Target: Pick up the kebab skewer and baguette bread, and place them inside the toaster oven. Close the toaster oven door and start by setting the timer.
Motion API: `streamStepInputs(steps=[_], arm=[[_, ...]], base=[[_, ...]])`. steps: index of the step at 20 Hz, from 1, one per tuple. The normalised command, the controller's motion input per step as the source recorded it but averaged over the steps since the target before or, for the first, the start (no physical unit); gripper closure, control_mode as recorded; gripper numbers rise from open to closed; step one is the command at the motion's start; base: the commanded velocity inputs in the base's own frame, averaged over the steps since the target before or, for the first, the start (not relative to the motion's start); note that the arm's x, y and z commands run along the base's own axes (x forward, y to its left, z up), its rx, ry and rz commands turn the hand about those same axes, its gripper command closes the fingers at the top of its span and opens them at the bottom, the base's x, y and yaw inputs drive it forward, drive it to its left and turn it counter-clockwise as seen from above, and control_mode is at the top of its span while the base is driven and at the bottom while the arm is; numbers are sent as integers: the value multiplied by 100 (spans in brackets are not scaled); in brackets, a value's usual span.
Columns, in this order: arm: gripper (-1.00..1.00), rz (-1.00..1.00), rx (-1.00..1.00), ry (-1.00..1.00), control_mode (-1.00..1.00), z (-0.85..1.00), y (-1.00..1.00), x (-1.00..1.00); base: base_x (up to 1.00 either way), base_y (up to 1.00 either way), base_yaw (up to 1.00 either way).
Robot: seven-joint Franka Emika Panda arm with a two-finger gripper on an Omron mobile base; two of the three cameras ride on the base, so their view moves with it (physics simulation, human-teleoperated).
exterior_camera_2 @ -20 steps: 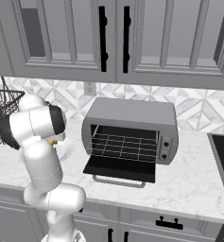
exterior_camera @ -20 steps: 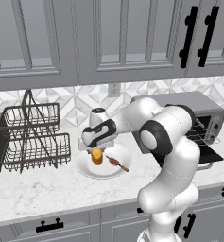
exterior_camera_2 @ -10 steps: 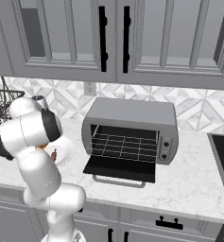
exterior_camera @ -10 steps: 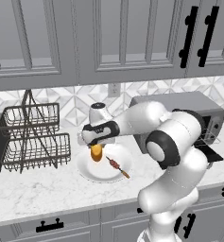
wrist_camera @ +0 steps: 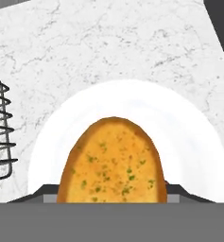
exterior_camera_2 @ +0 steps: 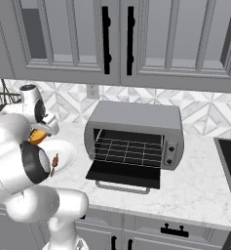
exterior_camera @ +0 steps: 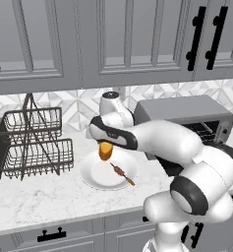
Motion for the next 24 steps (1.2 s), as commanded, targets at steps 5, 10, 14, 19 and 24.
streamStepInputs(steps=[5, 10, 14, 19, 24], arm=[[100, -17, 8, -3, -100, 69, -59, -93], [100, -22, 13, -3, -100, 59, -91, -96], [100, -28, 12, -2, -100, 37, -100, -46], [100, -37, 12, 0, -100, 34, -100, -22], [100, -38, 9, 0, -100, 8, -100, -6]], base=[[0, 0, 0], [0, 0, 0], [0, 0, 0], [0, 0, 0], [0, 0, 0]])
